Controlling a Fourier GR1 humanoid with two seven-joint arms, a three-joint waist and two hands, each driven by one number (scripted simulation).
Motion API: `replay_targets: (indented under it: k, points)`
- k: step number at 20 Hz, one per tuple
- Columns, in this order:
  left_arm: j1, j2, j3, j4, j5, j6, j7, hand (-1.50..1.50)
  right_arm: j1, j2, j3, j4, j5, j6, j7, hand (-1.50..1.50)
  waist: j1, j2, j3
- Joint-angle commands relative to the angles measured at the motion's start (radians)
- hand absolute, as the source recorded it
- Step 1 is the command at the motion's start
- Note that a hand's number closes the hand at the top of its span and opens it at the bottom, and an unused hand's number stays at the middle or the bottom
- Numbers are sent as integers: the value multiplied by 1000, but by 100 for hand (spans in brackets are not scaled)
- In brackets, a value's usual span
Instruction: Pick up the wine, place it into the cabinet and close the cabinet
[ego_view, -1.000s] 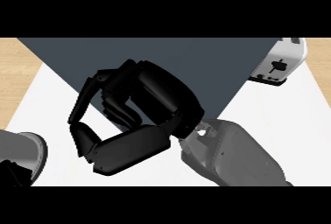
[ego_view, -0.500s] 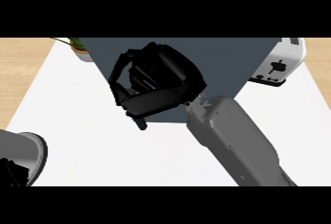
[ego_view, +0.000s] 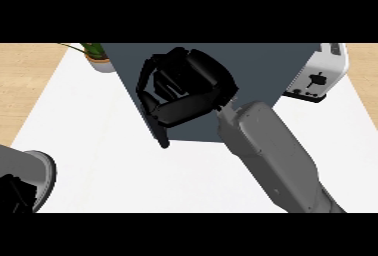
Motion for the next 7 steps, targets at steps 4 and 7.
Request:
replay_targets:
  k: [4,7]
  points:
    - [-9,-6,-4,3,-9,-7,12,150,-53,-91,-126,183,25,5,-42,150,2,45,6]
    - [45,-16,-19,1,-28,-43,-32,150,-37,-107,-130,182,19,29,-44,150,11,41,5]
